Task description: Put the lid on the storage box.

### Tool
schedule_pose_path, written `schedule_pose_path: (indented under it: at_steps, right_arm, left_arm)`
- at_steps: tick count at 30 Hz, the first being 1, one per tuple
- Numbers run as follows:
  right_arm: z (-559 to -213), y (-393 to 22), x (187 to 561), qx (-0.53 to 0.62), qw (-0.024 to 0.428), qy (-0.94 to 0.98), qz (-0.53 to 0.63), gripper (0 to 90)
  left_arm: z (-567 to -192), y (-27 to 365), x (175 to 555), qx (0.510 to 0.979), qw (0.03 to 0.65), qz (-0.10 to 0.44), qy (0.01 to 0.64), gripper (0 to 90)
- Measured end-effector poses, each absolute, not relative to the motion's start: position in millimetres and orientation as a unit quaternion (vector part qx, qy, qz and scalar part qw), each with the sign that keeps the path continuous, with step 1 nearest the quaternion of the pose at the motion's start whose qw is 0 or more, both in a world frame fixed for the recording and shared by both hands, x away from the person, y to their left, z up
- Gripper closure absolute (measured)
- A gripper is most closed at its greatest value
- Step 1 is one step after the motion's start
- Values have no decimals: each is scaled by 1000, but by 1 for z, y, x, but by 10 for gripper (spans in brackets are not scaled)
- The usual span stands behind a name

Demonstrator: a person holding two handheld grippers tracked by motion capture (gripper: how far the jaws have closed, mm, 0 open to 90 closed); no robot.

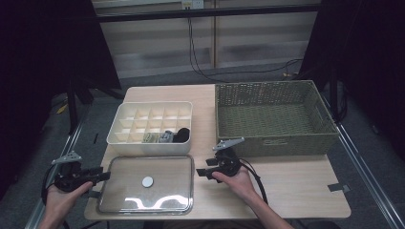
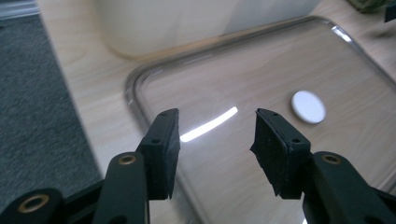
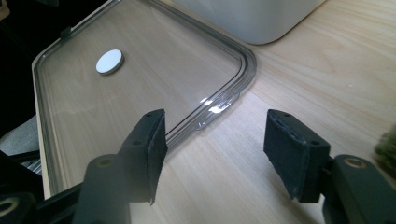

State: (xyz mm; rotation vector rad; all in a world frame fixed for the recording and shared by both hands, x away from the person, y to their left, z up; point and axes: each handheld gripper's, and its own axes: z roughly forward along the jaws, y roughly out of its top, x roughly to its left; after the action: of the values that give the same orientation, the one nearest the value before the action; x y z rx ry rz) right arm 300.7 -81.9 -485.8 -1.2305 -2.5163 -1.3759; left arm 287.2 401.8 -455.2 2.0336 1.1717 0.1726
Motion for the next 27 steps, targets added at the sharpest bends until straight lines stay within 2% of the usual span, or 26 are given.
schedule_pose_path:
  at_steps: [12,27]
  right_arm:
    - [-495,-61,306,-392,19,-815,-427,469]
    - [-504,-54,312,-419,31,-805,-419,562]
  left_arm:
    - [-477,408,269,800,371,62,468,549]
    - [-486,403,274,813,342,66,466,555]
